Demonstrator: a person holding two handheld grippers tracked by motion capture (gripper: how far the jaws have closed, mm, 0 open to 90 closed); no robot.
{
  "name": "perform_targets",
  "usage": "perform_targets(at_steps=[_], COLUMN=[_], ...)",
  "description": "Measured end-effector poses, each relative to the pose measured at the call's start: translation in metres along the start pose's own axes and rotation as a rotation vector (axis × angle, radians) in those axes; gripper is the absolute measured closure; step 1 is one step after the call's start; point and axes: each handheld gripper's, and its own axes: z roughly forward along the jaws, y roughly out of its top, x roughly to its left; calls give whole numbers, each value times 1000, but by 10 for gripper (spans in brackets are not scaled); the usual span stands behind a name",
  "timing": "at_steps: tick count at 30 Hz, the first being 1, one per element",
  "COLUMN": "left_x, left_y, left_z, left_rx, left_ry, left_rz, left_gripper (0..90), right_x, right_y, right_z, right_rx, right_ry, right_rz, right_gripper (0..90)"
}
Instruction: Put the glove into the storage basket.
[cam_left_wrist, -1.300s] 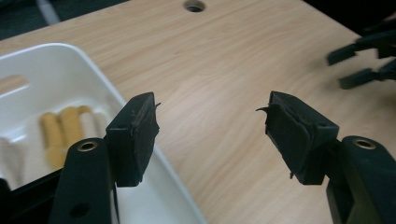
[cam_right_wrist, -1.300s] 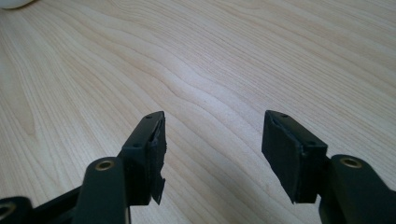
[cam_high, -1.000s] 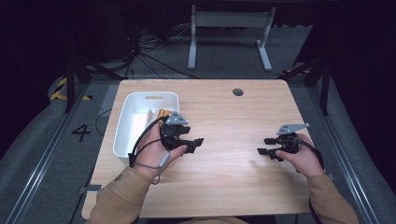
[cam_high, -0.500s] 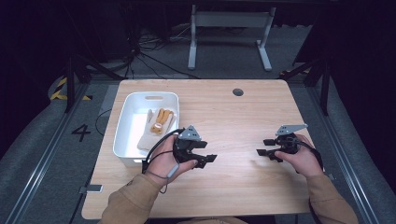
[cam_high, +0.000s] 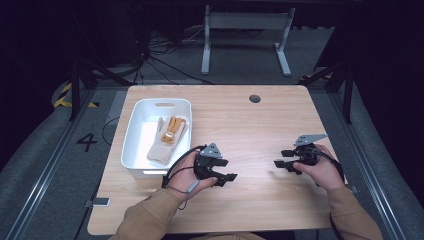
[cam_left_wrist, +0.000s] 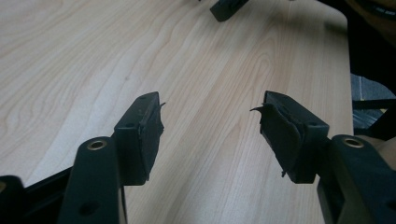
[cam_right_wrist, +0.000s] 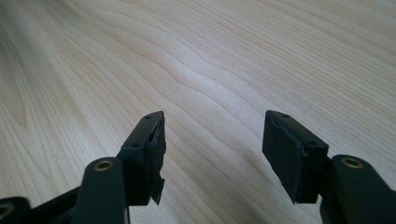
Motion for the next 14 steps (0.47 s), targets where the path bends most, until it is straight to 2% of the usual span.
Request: perform_targets(at_steps=[3, 6, 14], left_x=[1, 4, 4], left_y=[-4, -11, -13], left_z=[6, 14, 15], left_rx=[12, 49, 47], left_ry=[-4, 6, 11], left_rz=[-2, -12, -29], left_gripper=[385, 379, 373], right_x=[0, 0, 1], right_y=[0, 0, 0], right_z=[1, 1, 3], right_rx=[-3, 0, 6], right_ry=[3, 3, 2], right_rz=[-7, -7, -8], right_gripper=[401, 401, 401])
